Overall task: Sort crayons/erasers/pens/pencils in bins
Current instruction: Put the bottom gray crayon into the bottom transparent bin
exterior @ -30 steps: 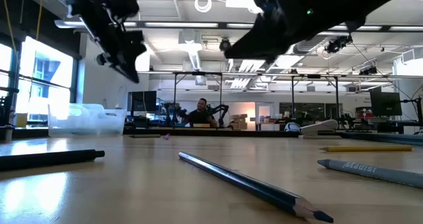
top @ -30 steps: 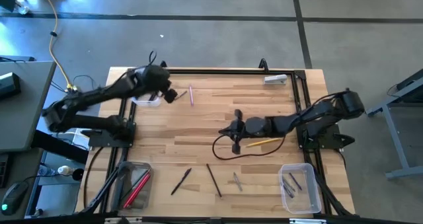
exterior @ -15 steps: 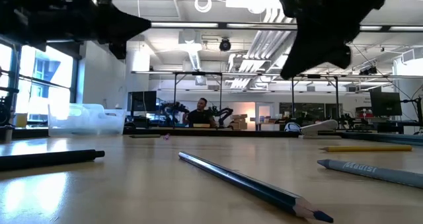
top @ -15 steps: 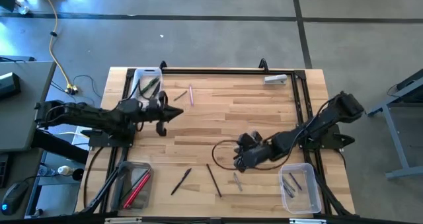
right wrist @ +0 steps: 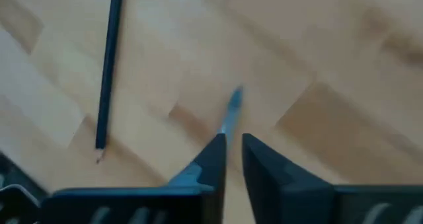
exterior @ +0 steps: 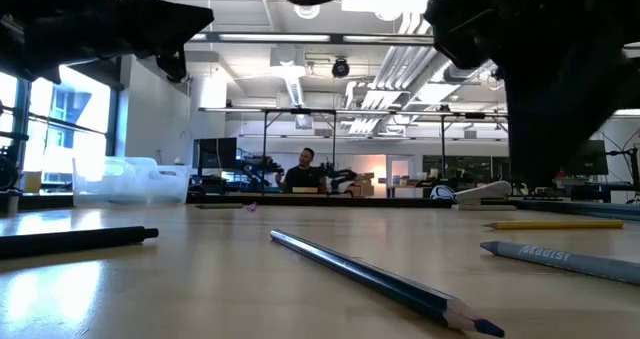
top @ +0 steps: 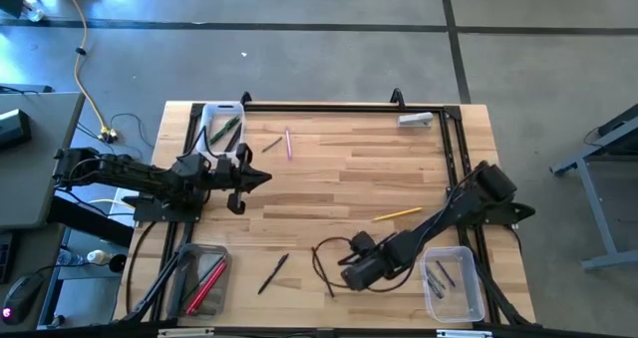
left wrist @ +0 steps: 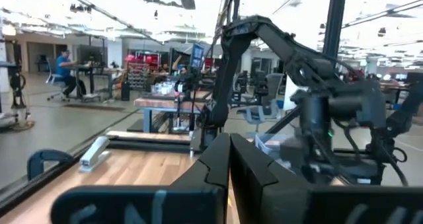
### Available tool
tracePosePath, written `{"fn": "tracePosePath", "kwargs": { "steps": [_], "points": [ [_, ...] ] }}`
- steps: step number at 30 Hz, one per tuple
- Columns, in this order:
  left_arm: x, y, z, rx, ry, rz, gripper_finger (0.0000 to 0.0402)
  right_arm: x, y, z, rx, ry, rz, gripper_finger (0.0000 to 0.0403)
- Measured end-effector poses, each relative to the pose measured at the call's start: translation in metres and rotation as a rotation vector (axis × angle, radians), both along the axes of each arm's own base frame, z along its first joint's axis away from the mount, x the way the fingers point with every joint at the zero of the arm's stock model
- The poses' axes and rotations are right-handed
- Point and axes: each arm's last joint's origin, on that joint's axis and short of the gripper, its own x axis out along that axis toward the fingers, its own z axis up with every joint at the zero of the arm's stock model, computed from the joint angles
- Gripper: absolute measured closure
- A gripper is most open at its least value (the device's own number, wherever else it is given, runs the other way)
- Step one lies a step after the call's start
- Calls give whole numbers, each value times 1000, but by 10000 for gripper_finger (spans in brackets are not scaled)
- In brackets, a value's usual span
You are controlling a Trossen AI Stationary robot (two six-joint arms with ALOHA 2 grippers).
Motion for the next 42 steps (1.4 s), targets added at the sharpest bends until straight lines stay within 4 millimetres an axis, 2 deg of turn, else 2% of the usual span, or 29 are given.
{"fn": "tracePosePath", "kwargs": {
  "steps": [3, 9, 21, 31, 35, 42],
  "points": [
    [0, 0, 0, 6, -2, 1, 401, 7, 9, -5, 18, 39, -13, 322],
    [0, 0, 0, -4, 4, 0, 401, 14, 9, -13, -11, 122, -62, 270],
    [0, 0, -1, -5, 7, 3, 401, 17, 10, -19, 12, 133, -113, 265],
    [0, 0, -1, -5, 7, 3, 401, 23, 15, -36, 28, 144, -106, 265],
    [0, 0, -1, -5, 7, 3, 401, 22, 15, -37, 23, 154, -104, 285],
    [0, 0, -1, -5, 7, 3, 401, 19, 14, -38, 13, 181, -104, 379]
  ]
}}
